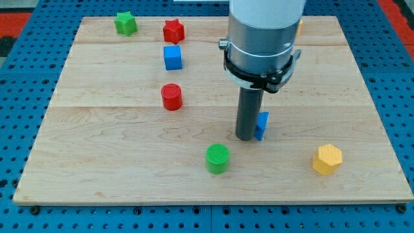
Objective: Move the green circle closer to the red circle
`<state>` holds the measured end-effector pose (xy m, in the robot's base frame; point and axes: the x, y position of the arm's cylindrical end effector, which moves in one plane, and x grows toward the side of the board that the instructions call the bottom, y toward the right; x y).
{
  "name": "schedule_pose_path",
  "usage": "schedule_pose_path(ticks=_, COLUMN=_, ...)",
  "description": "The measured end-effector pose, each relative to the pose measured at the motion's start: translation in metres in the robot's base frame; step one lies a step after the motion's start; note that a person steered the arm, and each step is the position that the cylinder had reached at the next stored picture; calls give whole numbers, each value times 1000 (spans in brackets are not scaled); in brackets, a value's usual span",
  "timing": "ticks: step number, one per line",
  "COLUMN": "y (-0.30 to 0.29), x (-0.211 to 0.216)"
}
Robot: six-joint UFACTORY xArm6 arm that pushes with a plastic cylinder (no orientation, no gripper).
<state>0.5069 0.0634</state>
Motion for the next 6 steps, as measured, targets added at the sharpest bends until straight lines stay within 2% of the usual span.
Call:
schedule_pose_path(ticks=1, y=-9, x=11)
schedule_pose_path(ticks=3, y=6, x=77)
schedule_pose_path(ticks=4, y=-52, x=68)
schedule_pose_path(ticks=5, y=-86, x=40)
schedule_pose_path(ticks=6, y=-94, x=10)
